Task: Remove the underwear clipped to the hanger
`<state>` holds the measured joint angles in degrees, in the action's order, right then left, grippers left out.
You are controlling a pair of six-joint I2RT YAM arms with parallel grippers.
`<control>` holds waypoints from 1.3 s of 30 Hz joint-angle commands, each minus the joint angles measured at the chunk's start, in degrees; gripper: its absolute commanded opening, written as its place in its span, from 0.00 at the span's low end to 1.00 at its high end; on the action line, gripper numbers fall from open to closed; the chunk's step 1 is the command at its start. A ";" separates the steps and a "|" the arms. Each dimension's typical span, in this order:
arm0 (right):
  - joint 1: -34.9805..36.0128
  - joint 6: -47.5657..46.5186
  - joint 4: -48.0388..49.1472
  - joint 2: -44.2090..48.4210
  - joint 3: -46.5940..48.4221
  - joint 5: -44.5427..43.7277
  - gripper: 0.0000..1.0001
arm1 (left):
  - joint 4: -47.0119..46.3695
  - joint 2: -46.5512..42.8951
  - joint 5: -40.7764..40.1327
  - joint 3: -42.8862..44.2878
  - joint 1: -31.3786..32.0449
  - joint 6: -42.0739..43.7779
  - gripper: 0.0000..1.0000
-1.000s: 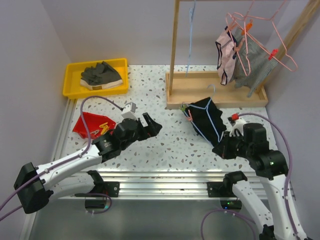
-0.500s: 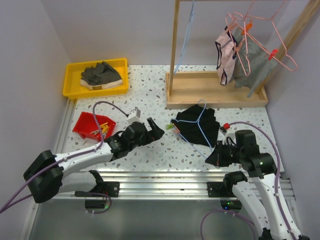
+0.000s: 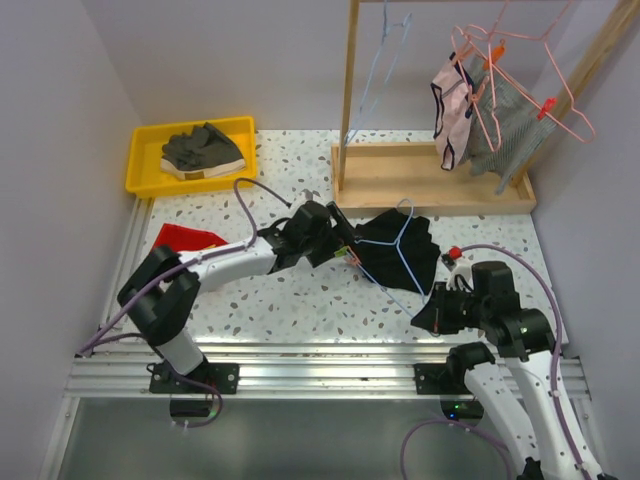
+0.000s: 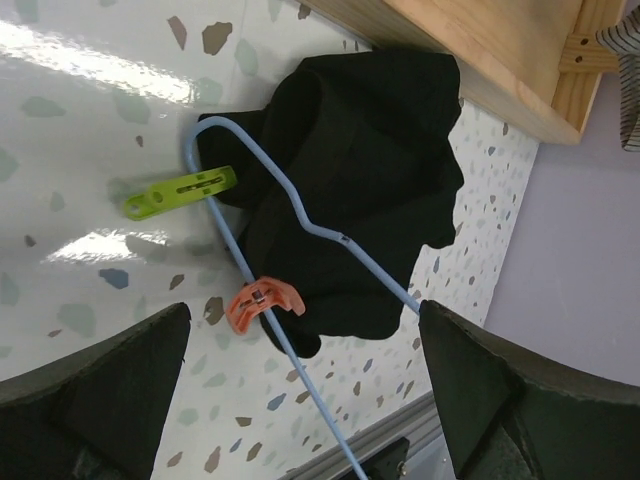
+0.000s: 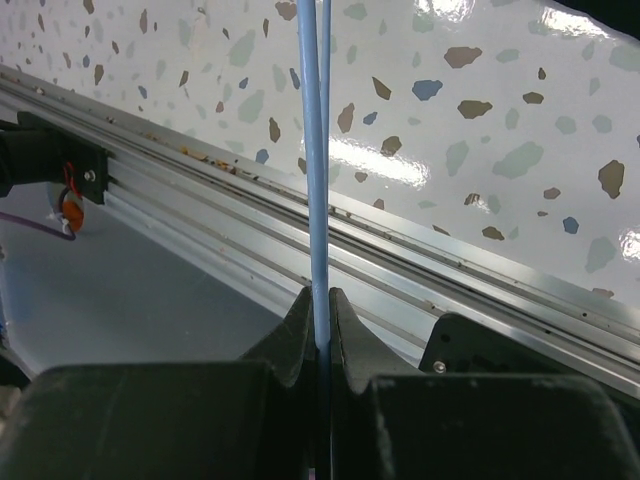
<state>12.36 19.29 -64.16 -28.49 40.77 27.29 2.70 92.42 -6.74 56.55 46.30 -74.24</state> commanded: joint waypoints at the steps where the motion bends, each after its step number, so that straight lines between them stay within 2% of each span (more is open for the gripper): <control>1: 0.21 0.31 1.32 0.89 1.15 -0.66 0.00 | 8.79 5.39 6.47 7.94 -1.22 -3.11 1.00; 5: 0.21 0.49 1.23 1.33 1.32 -1.18 0.00 | 13.64 10.31 9.55 13.05 -1.30 -3.02 1.00; 12: 0.12 0.93 1.49 1.68 1.06 -2.06 0.00 | 12.68 11.72 13.94 11.91 -1.66 -3.02 1.00; 15: 0.21 1.19 1.58 1.51 1.06 -2.42 0.00 | 11.37 12.87 16.22 11.65 -1.57 -3.02 0.96; 18: 0.12 1.19 1.58 1.60 1.06 -2.77 0.00 | 8.73 13.75 16.94 11.03 -1.66 -3.19 0.85; 19: 0.21 1.28 1.58 1.60 1.06 -2.94 0.00 | 7.60 14.10 17.72 11.03 -1.83 -3.11 0.76; 20: 0.21 1.36 1.58 1.60 1.06 -2.94 0.00 | 7.15 15.15 18.08 11.12 -1.92 -2.93 0.71; 21: 0.12 1.37 1.58 1.68 1.15 -2.94 0.00 | 6.54 15.50 18.60 11.21 -2.18 -2.84 0.59; 23: 0.12 1.45 1.41 1.77 1.15 -3.21 0.00 | 5.39 16.12 19.05 10.60 -2.45 -2.93 0.45; 24: 0.12 1.54 1.32 1.95 1.24 -3.38 0.00 | 4.95 16.04 19.48 10.33 -2.62 -2.93 0.32; 25: 0.12 1.72 1.32 2.03 1.15 -3.38 0.00 | 4.51 15.77 19.40 10.16 -2.80 -2.93 0.26; 27: 0.21 1.80 1.32 2.21 1.15 -3.64 0.00 | 4.24 15.42 19.40 9.89 -2.97 -2.58 0.15; 32: 0.21 1.98 1.32 1.77 1.15 -3.91 0.00 | 3.90 13.67 19.40 7.96 -3.85 -2.31 0.05; 34: 0.21 1.89 1.41 1.51 1.15 -3.91 0.00 | 2.40 12.18 19.22 6.82 -4.38 -3.02 0.05; 35: 0.21 1.98 1.41 1.51 1.06 -4.00 0.00 | 1.96 11.65 19.22 6.03 -4.55 -3.19 0.10; 36: 0.21 1.98 1.41 1.51 0.97 -4.00 0.00 | 1.61 11.21 19.22 6.02 -4.56 -3.11 0.32; 38: 0.21 1.98 1.41 1.51 0.89 -4.00 0.00 | 2.39 10.50 19.31 6.81 -4.56 -2.67 0.53; 39: 0.21 1.89 1.49 1.51 0.89 -4.00 0.00 | 2.75 10.24 19.31 7.08 -4.56 -2.49 0.68</control>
<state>12.47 20.60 -64.25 -26.96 40.77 24.51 6.83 106.13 12.82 63.20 42.35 -76.88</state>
